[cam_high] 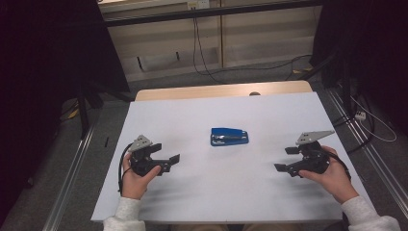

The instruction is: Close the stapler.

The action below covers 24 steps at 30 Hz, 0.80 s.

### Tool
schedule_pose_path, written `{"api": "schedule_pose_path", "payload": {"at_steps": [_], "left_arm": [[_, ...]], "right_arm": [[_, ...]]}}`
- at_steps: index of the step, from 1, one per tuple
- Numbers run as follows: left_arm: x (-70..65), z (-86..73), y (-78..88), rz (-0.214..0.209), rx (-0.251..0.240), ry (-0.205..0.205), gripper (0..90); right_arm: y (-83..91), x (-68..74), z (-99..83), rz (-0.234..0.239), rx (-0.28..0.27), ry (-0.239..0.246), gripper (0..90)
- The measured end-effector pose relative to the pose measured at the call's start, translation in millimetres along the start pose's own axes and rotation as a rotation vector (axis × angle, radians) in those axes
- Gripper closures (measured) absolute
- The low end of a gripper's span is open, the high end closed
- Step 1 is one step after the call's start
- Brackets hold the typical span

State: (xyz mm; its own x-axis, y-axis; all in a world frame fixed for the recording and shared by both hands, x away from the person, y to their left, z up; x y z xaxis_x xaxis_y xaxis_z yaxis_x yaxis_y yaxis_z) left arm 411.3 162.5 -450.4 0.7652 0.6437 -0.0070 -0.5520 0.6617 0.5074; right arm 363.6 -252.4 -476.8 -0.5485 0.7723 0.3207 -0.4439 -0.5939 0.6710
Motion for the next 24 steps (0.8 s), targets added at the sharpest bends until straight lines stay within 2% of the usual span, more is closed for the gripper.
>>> {"api": "schedule_pose_path", "payload": {"at_steps": [10,15,24], "left_arm": [[0.3,-8.4,10.4,0.003,0.0,0.001,7.8],[0.2,-10.5,16.3,0.003,-0.016,0.009,8.1],[-1.9,-16.4,24.5,0.005,-0.015,-0.001,8.2]], "right_arm": [[1.8,2.0,-2.2,0.002,0.003,0.006,16.5],[1.9,2.4,-2.1,0.001,0.002,0.009,16.5],[2.7,3.0,-1.6,-0.002,0.0,0.01,16.4]]}}
Point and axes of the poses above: each handheld gripper's, and its own axes: y roughly backward along the jaws, z roughly out of its top, x roughly to its left, the point moved 7 cm from there along -y, roughly forward along the jaws, and after that the axes turned 12 degrees about -y, right-handed, at the moved point
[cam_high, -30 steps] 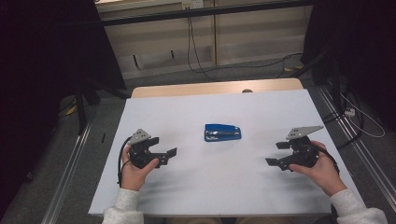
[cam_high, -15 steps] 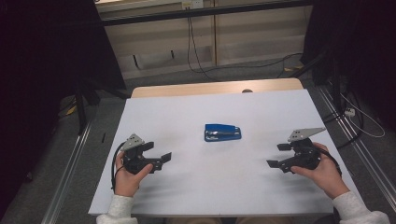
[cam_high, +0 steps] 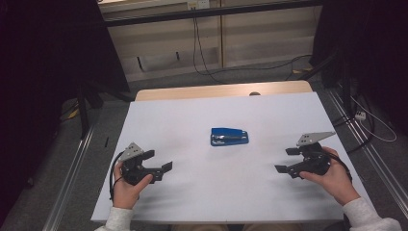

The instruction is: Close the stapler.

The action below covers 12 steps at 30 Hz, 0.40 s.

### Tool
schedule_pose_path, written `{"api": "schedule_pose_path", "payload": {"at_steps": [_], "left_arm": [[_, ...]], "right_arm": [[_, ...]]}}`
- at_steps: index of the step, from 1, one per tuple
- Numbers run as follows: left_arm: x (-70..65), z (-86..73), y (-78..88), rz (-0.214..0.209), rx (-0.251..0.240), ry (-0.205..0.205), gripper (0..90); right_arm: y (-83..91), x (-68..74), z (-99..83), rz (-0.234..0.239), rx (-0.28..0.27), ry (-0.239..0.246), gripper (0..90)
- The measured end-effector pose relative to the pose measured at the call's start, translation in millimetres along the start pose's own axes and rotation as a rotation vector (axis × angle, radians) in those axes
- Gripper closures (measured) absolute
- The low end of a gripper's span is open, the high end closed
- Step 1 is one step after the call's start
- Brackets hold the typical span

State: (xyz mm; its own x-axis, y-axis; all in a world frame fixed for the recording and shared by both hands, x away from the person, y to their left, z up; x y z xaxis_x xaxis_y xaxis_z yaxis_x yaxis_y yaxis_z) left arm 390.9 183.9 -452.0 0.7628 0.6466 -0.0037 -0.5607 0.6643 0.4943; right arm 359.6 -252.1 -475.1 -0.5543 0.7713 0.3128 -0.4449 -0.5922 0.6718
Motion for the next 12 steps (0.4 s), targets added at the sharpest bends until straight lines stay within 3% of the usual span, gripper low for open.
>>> {"api": "schedule_pose_path", "payload": {"at_steps": [12], "left_arm": [[1.3,-6.4,6.5,0.011,0.003,-0.006,8.2]], "right_arm": [[-0.8,0.0,0.7,0.002,0.001,0.004,16.5]]}}
Point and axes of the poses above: each handheld gripper's, and its own axes: y roughly backward along the jaws, z roughly out of its top, x roughly to its left, the point moved 7 cm from there along -y, roughly forward along the jaws, and after that the axes turned 12 degrees about -y, right-handed, at the moved point
